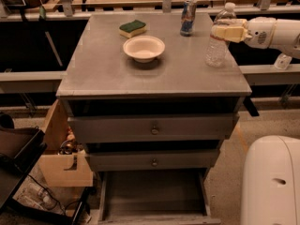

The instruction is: Pick water bottle from bottom drawer and place on counter

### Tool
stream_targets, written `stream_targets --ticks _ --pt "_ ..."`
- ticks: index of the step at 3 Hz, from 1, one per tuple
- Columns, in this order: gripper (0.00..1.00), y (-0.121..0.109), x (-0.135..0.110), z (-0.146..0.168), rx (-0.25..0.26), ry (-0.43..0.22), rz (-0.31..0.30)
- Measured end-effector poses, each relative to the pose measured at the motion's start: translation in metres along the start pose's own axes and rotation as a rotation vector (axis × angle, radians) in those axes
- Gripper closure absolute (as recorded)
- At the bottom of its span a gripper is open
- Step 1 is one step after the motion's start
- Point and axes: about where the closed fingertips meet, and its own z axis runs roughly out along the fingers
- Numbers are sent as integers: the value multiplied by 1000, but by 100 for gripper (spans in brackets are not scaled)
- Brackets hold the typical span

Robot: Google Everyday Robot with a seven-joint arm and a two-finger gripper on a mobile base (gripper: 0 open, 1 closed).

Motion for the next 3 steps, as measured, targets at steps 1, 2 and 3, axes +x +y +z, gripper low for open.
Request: stream_targets --ticks 1,2,3 --pt "82 0 -2 0 0 0 0" --pt "59 0 -2 0 0 0 0" --pt "35 0 -2 0 0 0 0"
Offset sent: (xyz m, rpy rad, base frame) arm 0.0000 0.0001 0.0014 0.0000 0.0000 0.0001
